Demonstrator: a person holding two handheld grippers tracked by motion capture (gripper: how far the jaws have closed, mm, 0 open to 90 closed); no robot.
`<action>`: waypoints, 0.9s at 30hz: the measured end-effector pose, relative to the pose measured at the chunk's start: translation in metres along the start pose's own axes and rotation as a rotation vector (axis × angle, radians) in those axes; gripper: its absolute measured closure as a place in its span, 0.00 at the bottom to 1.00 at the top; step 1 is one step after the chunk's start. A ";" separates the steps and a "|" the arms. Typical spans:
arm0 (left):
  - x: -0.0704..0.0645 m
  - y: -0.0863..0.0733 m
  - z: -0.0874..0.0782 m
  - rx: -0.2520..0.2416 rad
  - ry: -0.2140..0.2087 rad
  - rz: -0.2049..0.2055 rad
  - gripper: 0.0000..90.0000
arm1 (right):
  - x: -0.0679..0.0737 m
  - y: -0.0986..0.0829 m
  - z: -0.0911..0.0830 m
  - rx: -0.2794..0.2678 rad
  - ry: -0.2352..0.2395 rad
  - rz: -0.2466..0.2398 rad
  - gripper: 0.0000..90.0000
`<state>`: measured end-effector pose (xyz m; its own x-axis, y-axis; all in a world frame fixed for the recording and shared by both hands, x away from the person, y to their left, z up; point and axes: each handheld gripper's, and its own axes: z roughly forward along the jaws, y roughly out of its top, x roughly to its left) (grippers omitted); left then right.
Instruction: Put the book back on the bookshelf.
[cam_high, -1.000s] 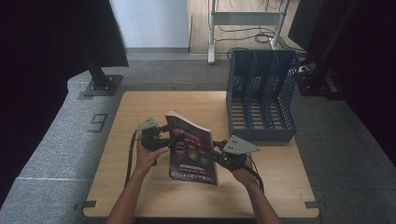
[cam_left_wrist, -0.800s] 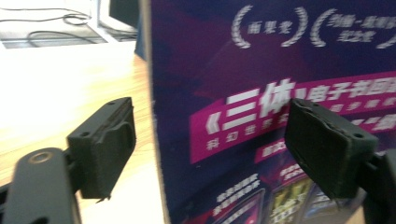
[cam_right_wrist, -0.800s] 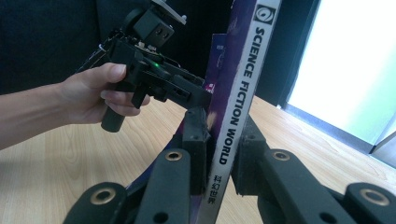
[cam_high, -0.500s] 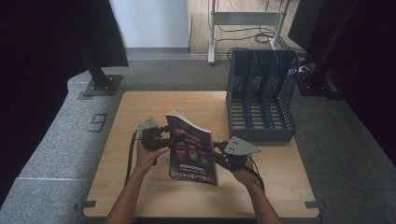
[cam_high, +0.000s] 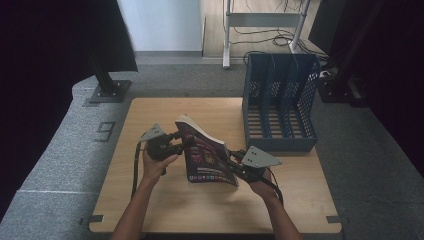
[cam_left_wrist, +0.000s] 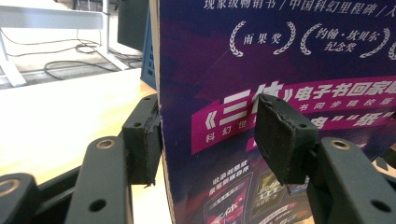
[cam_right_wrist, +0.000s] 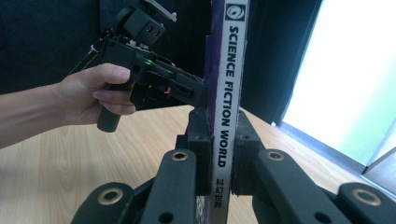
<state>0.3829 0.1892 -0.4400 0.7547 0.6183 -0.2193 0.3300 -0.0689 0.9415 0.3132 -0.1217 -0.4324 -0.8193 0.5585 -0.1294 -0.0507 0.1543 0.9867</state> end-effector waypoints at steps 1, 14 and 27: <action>0.000 0.002 -0.001 -0.004 0.001 0.002 0.48 | -0.001 0.001 0.000 -0.004 0.002 0.002 0.90; -0.014 0.008 -0.005 -0.030 -0.037 0.045 0.48 | -0.008 -0.004 -0.004 0.010 -0.006 0.044 0.82; -0.016 0.014 -0.006 -0.071 -0.044 0.058 0.33 | -0.008 -0.007 -0.014 0.017 -0.013 0.034 0.90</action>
<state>0.3717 0.1833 -0.4218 0.7959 0.5799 -0.1739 0.2454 -0.0465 0.9683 0.3122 -0.1385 -0.4372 -0.8130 0.5742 -0.0972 -0.0130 0.1490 0.9888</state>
